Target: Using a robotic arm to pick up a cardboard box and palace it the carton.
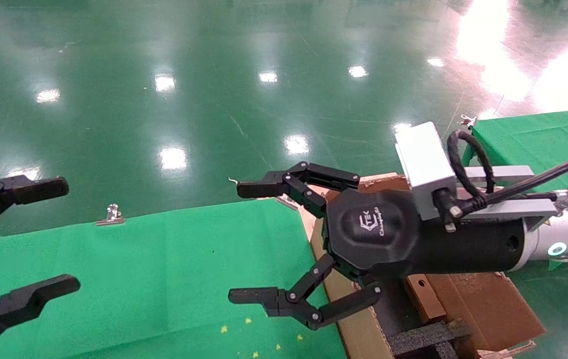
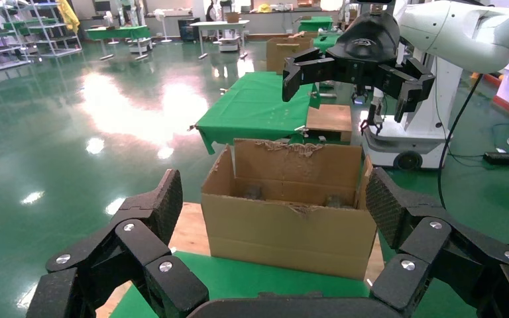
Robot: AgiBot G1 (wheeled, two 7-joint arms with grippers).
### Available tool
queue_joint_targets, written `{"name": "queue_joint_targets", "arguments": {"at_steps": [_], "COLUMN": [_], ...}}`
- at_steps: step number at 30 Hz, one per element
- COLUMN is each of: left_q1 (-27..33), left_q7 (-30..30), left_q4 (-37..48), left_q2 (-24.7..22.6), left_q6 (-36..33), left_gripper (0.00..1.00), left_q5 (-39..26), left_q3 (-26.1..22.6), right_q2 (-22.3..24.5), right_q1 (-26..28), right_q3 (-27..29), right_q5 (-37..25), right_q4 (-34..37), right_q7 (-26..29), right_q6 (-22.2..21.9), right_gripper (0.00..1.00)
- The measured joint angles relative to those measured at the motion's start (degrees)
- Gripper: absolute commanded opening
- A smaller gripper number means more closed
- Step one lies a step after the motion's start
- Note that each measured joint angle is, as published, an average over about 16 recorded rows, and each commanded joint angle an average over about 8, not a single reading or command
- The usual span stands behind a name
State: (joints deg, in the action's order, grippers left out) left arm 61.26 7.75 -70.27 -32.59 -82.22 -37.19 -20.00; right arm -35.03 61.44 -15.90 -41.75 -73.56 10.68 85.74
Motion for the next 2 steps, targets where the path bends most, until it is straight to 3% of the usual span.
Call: {"name": "queue_joint_targets", "arguments": {"at_steps": [2], "left_q1": [0.0], "left_q7": [0.0], "left_q4": [0.0], "left_q2": [0.0], "left_q6": [0.0], "left_gripper": [1.0], "left_q5": [0.0], "left_q3": [0.0], "right_q2": [0.0], "right_q1": [0.01], "right_q3": [-0.01], "right_q5": [-0.01], "right_q4": [0.0], "right_q7": [0.01], "right_q6": [-0.01], "right_gripper": [1.0]}}
